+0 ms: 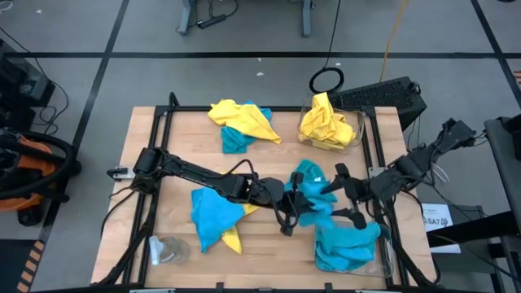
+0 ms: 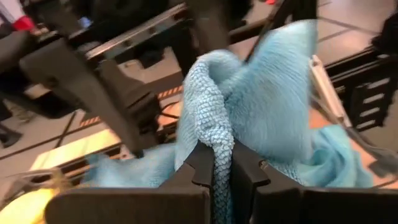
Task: Sort microfiber towel by color & place in baskets
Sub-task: Put the blue microfiber cloth into the bottom transparent bin
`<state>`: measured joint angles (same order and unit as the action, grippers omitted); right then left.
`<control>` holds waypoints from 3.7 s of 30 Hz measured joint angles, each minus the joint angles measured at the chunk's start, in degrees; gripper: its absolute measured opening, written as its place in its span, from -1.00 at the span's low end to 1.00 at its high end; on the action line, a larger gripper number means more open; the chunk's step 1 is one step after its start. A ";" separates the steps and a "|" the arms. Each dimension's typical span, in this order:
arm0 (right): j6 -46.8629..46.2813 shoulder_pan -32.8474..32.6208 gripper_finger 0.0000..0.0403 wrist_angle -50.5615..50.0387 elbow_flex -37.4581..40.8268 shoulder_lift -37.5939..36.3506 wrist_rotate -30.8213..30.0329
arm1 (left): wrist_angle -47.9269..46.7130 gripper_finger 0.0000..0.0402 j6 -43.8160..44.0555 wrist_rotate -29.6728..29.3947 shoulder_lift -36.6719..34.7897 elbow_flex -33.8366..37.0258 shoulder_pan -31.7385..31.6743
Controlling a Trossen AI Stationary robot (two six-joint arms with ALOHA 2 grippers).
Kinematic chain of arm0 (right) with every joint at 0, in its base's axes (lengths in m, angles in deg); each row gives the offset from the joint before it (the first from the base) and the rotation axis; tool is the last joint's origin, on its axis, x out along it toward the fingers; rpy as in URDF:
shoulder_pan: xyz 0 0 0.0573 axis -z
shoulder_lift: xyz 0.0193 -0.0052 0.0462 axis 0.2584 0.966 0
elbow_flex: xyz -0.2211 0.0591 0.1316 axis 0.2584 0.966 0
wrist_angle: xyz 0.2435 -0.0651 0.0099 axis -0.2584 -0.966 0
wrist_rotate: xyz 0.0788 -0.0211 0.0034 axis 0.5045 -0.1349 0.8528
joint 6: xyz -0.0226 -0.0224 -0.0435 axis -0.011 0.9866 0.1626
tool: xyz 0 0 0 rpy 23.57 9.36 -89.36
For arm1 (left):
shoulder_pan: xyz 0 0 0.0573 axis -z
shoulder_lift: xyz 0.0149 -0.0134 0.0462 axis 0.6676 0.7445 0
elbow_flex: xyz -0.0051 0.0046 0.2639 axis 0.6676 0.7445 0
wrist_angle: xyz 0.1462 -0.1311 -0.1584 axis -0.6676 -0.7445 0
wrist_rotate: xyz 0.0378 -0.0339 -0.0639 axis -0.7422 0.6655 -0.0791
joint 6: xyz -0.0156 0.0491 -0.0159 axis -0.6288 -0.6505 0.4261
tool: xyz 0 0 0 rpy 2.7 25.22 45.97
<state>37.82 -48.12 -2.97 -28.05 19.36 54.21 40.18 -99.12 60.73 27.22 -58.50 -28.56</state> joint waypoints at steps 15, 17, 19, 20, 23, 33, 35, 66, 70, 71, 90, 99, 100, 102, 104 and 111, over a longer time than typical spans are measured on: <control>6.23 -0.36 0.45 3.12 0.00 7.16 -6.15 | 2.22 -0.90 -1.58 -1.03 -0.23 0.02 -0.38; 7.38 -0.40 0.45 3.64 0.00 7.63 -7.76 | 2.28 -0.90 -1.51 -0.10 -0.28 0.02 -0.41; 8.41 -0.39 0.45 4.03 0.00 8.00 -9.43 | 2.26 -0.90 -1.33 0.49 -0.28 0.02 -0.45; 9.05 -0.39 0.45 4.46 0.00 8.14 -10.02 | 2.23 -0.90 -1.04 0.50 -0.28 0.02 -0.48; 10.13 -0.41 0.40 5.59 0.00 8.56 -10.48 | 1.97 -0.90 -0.07 0.57 -0.39 0.02 -0.44; 8.24 -0.39 -0.26 4.81 0.00 10.61 -10.72 | 4.57 -0.68 -1.97 0.77 -0.44 0.04 -0.09; 8.24 -0.39 -0.44 4.81 0.00 10.68 -10.44 | 4.59 -0.67 -1.92 1.54 -0.44 0.04 -0.13; -6.78 -8.33 -0.92 -7.96 0.02 -1.11 5.18 | -29.42 0.35 2.81 -6.36 -10.50 -0.02 3.61; -15.02 -10.30 -0.92 -12.79 0.02 -3.61 12.02 | -36.72 0.35 6.83 -8.18 -10.57 -0.02 3.96; -17.25 -10.82 -0.92 -14.03 0.02 -4.13 13.56 | -37.93 0.35 7.72 -8.25 -10.49 -0.01 4.00; -43.82 -22.62 -0.92 -21.14 0.02 -2.00 20.90 | -40.87 0.35 10.64 -10.06 -10.45 0.00 4.02; -40.33 -22.73 -0.92 -19.30 0.02 9.67 20.22 | -40.85 0.35 10.93 -10.25 -10.45 0.00 3.51; -39.95 -22.73 -0.92 -18.91 0.02 11.10 20.50 | -40.85 0.35 11.03 -10.25 -10.45 0.00 3.49; -39.16 -22.73 -0.92 -18.00 0.02 13.95 20.60 | -40.85 0.35 11.19 -10.27 -10.45 0.00 3.42; -38.29 -22.73 -0.90 -16.98 0.02 16.67 20.62 | -40.85 0.35 11.60 -10.27 -10.45 0.00 3.43; -37.15 -22.73 -0.89 -13.37 0.02 26.38 20.57 | -40.87 0.35 12.02 -10.27 -10.43 0.00 3.47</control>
<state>0.67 -70.85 -16.34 -28.03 45.73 74.79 -0.69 -87.10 50.46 16.79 -58.50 -25.09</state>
